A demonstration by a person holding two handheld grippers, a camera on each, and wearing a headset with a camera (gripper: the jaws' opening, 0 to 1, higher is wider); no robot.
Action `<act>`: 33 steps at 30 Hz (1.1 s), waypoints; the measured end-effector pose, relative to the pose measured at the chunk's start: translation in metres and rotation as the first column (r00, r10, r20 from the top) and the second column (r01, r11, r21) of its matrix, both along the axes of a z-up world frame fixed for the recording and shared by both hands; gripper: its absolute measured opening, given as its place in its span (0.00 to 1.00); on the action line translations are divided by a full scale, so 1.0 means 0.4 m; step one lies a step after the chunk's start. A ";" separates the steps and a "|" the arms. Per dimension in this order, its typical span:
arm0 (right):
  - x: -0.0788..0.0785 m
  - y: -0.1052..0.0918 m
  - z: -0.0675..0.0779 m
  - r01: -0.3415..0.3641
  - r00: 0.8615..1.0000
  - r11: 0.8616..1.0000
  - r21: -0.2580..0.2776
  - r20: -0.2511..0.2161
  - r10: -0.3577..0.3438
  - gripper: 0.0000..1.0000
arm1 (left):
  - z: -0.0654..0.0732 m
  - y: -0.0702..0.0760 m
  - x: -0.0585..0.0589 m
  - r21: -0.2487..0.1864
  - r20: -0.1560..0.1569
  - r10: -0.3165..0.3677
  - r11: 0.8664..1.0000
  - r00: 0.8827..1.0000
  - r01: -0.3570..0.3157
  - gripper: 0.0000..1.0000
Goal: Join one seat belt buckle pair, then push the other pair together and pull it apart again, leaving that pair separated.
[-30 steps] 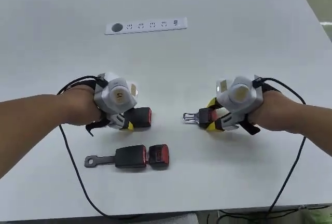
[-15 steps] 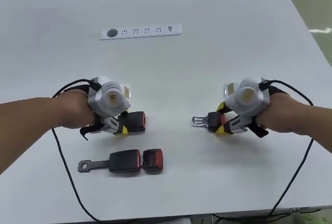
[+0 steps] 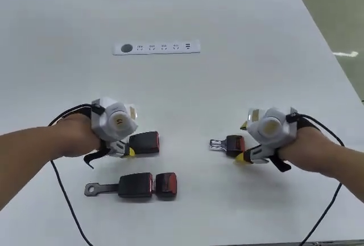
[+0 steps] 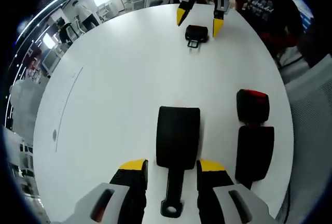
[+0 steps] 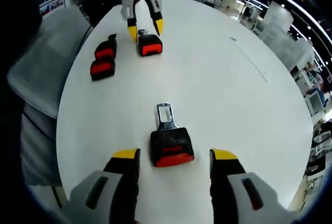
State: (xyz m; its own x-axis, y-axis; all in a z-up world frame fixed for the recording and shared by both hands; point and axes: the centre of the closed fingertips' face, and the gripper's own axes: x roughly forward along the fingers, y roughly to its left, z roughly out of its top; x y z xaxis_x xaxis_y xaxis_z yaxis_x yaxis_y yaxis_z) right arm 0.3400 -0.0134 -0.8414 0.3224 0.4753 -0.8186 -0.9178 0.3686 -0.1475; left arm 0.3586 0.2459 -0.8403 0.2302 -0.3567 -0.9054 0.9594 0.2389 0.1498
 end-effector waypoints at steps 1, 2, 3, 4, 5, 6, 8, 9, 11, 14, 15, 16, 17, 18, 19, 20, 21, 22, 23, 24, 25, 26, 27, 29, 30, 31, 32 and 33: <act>-0.014 0.000 0.004 0.003 1.000 1.000 0.007 0.002 -0.003 0.63 | 0.010 0.011 -0.004 -0.009 0.013 0.012 1.000 1.000 -0.012 0.39; -0.032 0.001 0.009 0.014 1.000 1.000 0.017 0.008 -0.014 0.63 | 0.019 0.021 -0.012 -0.013 0.020 0.013 1.000 1.000 -0.013 0.40; -0.043 0.001 0.015 0.020 1.000 1.000 0.025 0.012 -0.020 0.64 | 0.033 0.036 -0.023 -0.030 0.035 0.045 0.999 0.998 -0.044 0.40; -0.052 0.004 0.023 0.030 0.999 0.999 0.041 0.019 -0.030 0.64 | 0.044 0.047 -0.031 -0.044 0.043 0.079 0.996 0.996 -0.077 0.40; -0.066 0.009 0.033 0.049 0.999 0.996 0.068 0.017 -0.050 0.64 | 0.058 0.061 -0.050 -0.067 0.050 0.123 0.991 0.991 -0.120 0.41; -0.074 0.010 0.039 0.057 0.998 0.995 0.080 0.018 -0.058 0.65 | 0.062 0.072 -0.062 -0.079 0.057 0.139 0.988 0.989 -0.135 0.43; -0.097 0.017 0.056 0.072 0.997 0.991 0.116 0.010 -0.074 0.68 | 0.072 0.104 -0.102 -0.083 0.064 0.151 0.986 0.986 -0.146 0.47; -0.108 0.018 0.067 0.079 0.997 0.988 0.130 0.011 -0.081 0.68 | 0.077 0.122 -0.125 -0.089 0.067 0.176 0.981 0.982 -0.170 0.49; -0.121 0.017 0.080 0.092 0.995 0.986 0.142 0.016 -0.096 0.70 | 0.085 0.144 -0.155 -0.107 0.063 0.218 0.972 0.974 -0.211 0.52; -0.145 0.014 0.094 0.105 0.994 0.982 0.160 0.022 -0.110 0.71 | 0.110 0.178 -0.197 -0.134 0.078 0.299 0.948 0.951 -0.288 0.60; -0.152 0.012 0.100 0.110 0.993 0.981 0.161 0.025 -0.116 0.73 | 0.121 0.192 -0.213 -0.145 0.087 0.328 0.938 0.941 -0.314 0.64; -0.161 0.008 0.108 0.126 0.991 0.977 0.170 0.025 -0.132 0.74 | 0.128 0.201 -0.222 -0.152 0.092 0.346 0.932 0.934 -0.331 0.67; -0.164 0.005 0.115 0.145 0.988 0.972 0.185 0.023 -0.152 0.74 | 0.134 0.211 -0.231 -0.156 0.099 0.362 0.926 0.927 -0.345 0.71; -0.171 0.000 0.122 0.165 0.985 0.966 0.197 0.016 -0.171 0.76 | 0.133 0.232 -0.242 -0.152 0.103 0.373 0.922 0.922 -0.356 0.74; -0.176 -0.005 0.127 0.177 0.983 0.963 0.202 0.015 -0.184 0.77 | 0.136 0.244 -0.249 -0.153 0.106 0.386 0.917 0.916 -0.368 0.76; -0.183 -0.011 0.136 0.185 0.981 0.960 0.212 0.015 -0.193 0.78 | 0.143 0.254 -0.263 -0.159 0.105 0.393 0.913 0.913 -0.375 0.77; -0.189 -0.014 0.143 0.190 0.980 0.956 0.226 0.009 -0.197 0.79 | 0.146 0.260 -0.270 -0.162 0.102 0.401 0.910 0.911 -0.382 0.77; -0.191 -0.026 0.149 0.215 0.975 0.947 0.238 0.005 -0.223 0.81 | 0.151 0.270 -0.278 -0.172 0.101 0.427 0.897 0.898 -0.407 0.78; -0.193 -0.035 0.151 0.240 0.969 0.939 0.245 -0.002 -0.247 0.82 | 0.155 0.275 -0.281 -0.179 0.102 0.441 0.890 0.892 -0.419 0.81; -0.196 -0.042 0.152 0.265 0.963 0.930 0.255 -0.017 -0.270 0.83 | 0.159 0.279 -0.285 -0.185 0.101 0.453 0.884 0.886 -0.430 0.83; -0.204 -0.049 0.154 0.278 0.959 0.922 0.269 -0.027 -0.281 0.83 | 0.168 0.282 -0.288 -0.195 0.108 0.465 0.877 0.879 -0.440 0.85; -0.208 -0.054 0.154 0.279 0.959 0.920 0.274 -0.024 -0.283 0.84 | 0.173 0.283 -0.292 -0.202 0.105 0.473 0.871 0.875 -0.447 0.87; -0.218 -0.063 0.149 0.284 0.957 0.921 0.267 -0.028 -0.288 0.85 | 0.180 0.282 -0.296 -0.220 0.097 0.492 0.859 0.865 -0.463 0.89; -0.231 -0.070 0.141 0.288 0.957 0.920 0.266 -0.040 -0.289 0.86 | 0.186 0.283 -0.301 -0.232 0.091 0.507 0.848 0.857 -0.477 0.96; -0.237 -0.073 0.137 0.295 0.955 0.917 0.269 -0.047 -0.293 0.88 | 0.188 0.286 -0.303 -0.235 0.096 0.511 0.846 0.854 -0.479 0.99; -0.244 -0.076 0.134 0.291 0.956 0.919 0.267 -0.042 -0.291 0.90 | 0.188 0.289 -0.306 -0.236 0.094 0.518 0.842 0.850 -0.486 1.00; -0.244 -0.079 0.134 0.286 0.957 0.922 0.262 -0.028 -0.289 0.93 | 0.187 0.299 -0.308 -0.229 0.101 0.528 0.837 0.843 -0.497 1.00; -0.242 -0.082 0.134 0.282 0.957 0.924 0.258 -0.011 -0.289 0.96 | 0.187 0.304 -0.309 -0.226 0.106 0.534 0.835 0.839 -0.503 1.00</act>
